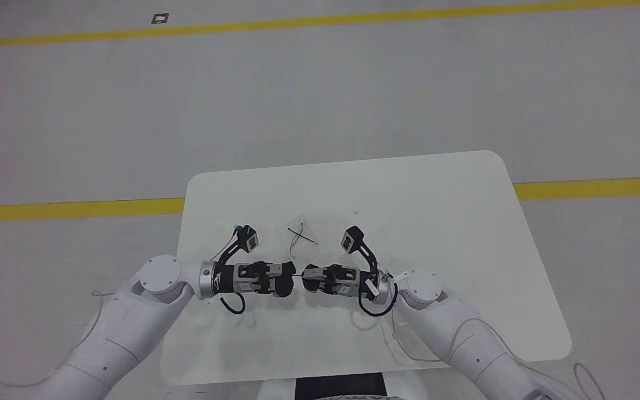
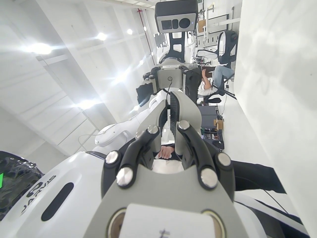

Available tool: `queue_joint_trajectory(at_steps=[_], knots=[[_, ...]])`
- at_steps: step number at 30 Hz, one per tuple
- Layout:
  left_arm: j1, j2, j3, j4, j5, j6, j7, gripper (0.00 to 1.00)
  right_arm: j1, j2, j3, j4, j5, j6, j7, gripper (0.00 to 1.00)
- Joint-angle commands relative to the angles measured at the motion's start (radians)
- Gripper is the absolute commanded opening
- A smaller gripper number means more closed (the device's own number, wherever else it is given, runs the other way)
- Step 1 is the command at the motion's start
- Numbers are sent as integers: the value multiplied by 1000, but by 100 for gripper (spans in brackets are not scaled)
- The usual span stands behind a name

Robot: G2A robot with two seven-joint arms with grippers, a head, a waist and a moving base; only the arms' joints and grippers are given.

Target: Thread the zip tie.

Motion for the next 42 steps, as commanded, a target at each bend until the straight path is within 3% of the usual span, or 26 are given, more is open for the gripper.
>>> queue_joint_trajectory(at_steps=[1, 5, 11, 14, 15, 18, 28, 42], knots=[[-2, -1, 1, 4, -2, -1, 0, 100, 0, -1, -3, 2, 4, 1, -1, 0], [-4, -3, 2, 8, -5, -2, -1, 97, 3, -4, -7, 8, 8, 1, 3, 0], [-8, -6, 4, 14, -7, -1, -6, 79, 9, -8, -14, 14, 11, 1, 5, 0], [-10, -8, 6, 17, -8, 0, -9, 67, 13, -10, -19, 19, 10, 0, 5, 0], [-11, -8, 7, 18, -8, 0, -10, 58, 14, -11, -21, 21, 8, 1, 4, 0], [-13, -9, 8, 22, -7, 0, -12, 48, 20, -13, -24, 30, 2, 2, 2, 0], [-20, -15, 18, 31, -5, 6, -19, 33, 28, -14, -22, 42, -10, 12, -1, 0], [-34, -23, 31, 38, -3, 12, -22, 22, 30, -13, -17, 41, -21, 24, 2, 0]])
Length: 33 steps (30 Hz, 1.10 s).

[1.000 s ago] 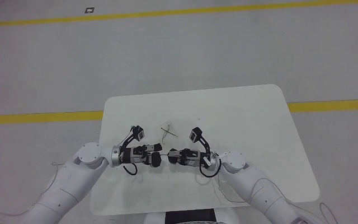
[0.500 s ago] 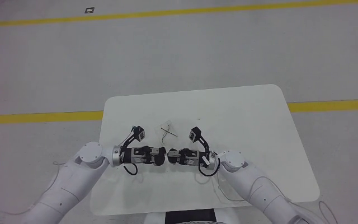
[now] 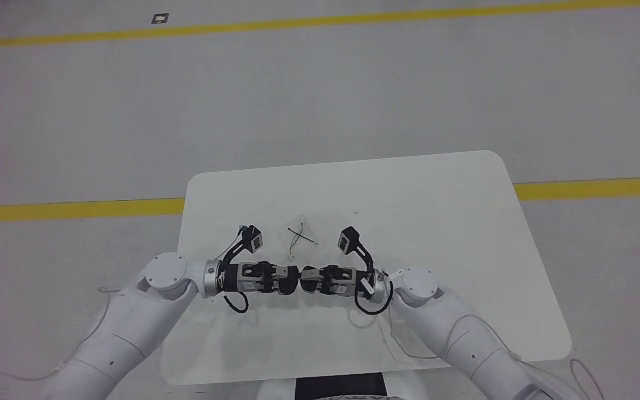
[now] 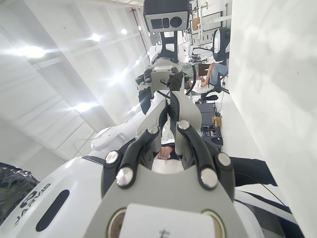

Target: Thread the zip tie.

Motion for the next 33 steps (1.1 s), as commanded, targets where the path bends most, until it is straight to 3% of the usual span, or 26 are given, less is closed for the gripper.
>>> queue_joint_trajectory(at_steps=[1, 15, 21, 29, 30, 31, 32, 33], knots=[[-1, -1, 0, 1, 1, 0, 0, 22, -1, 1, 2, 0, -1, 0, 2, 0], [-1, -4, 2, 5, 6, 2, 1, 15, -10, 3, 4, -14, -13, 7, 3, 0], [2, -4, 2, 5, 10, 3, -3, 0, -12, 3, 7, -15, -13, 5, 1, 0], [6, -3, -3, 6, 13, 1, -12, 0, -17, 3, 8, -22, -15, 4, -6, 0], [7, -2, -3, 7, 14, 1, -13, 0, -17, 4, 9, -22, -15, 4, -7, 11], [7, -2, -4, 9, 15, -1, -13, 0, -18, 4, 10, -23, -15, 4, -9, 45], [8, -2, -6, 11, 15, -2, -14, 0, -20, 4, 12, -25, -15, 3, -13, 100], [8, -2, -7, 13, 15, -3, -13, 0, -22, 5, 15, -26, -15, 2, -16, 100]])
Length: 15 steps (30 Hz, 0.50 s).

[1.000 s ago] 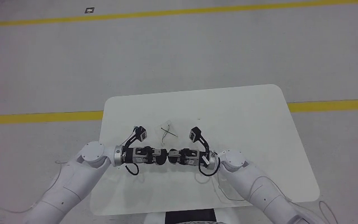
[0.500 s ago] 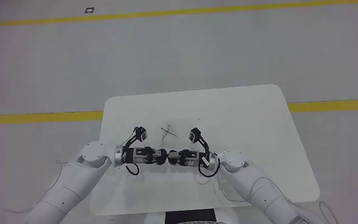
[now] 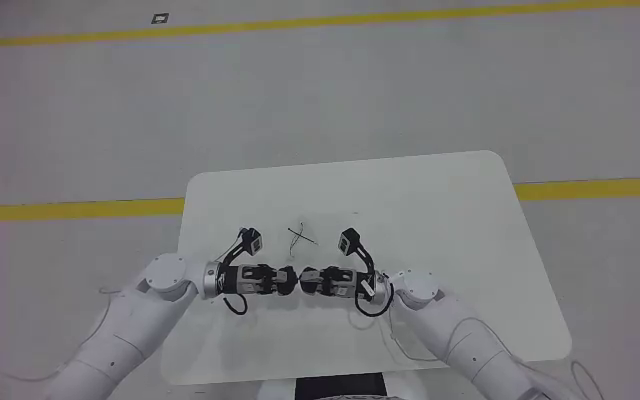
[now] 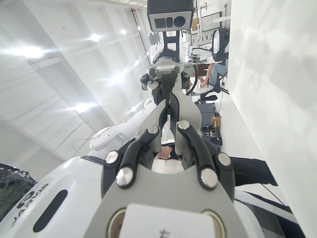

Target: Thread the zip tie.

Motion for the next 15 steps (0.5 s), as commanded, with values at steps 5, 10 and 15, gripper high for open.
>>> queue_joint_trajectory(at_steps=[5, 10, 15], knots=[[6, 4, -15, 10, -3, -9, 1, 0, -14, 8, 22, -9, -5, -5, -8, 100], [15, 9, -34, 12, -1, -15, 2, 0, -29, 15, 40, -23, -14, -4, -11, 100], [27, 15, -62, 13, 12, -60, 38, 0, -38, 20, 51, -33, -38, -19, -30, 100]])
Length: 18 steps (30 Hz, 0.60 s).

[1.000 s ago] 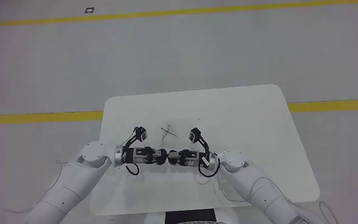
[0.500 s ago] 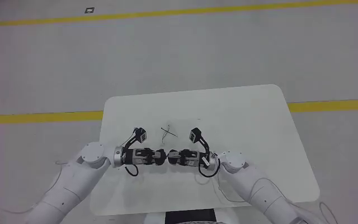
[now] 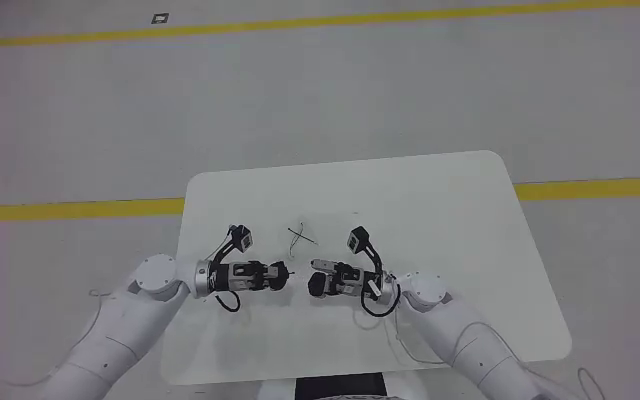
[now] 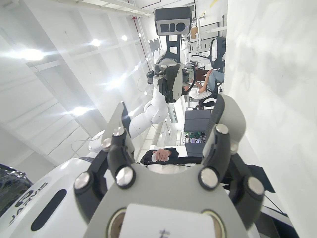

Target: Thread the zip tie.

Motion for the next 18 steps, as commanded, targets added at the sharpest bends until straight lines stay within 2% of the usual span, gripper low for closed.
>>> queue_joint_trajectory(at_steps=[1, 7, 10, 13, 18], knots=[[2, 0, -4, -1, 4, -12, 10, 0, 0, 0, 0, 0, 1, 0, 1, 100], [2, 0, -4, -1, 4, -12, 10, 0, 0, 0, 0, 0, 1, 0, 1, 100], [6, -1, -2, 0, 5, 1, 47, 0, 0, 0, 0, 0, 1, 0, 1, 100], [3, 4, -34, 18, -3, -13, 56, 0, 0, 0, 0, 0, 1, 0, 1, 100], [11, 27, -124, 47, 14, -48, 52, 0, 0, 0, 0, 0, 1, 0, 1, 100]])
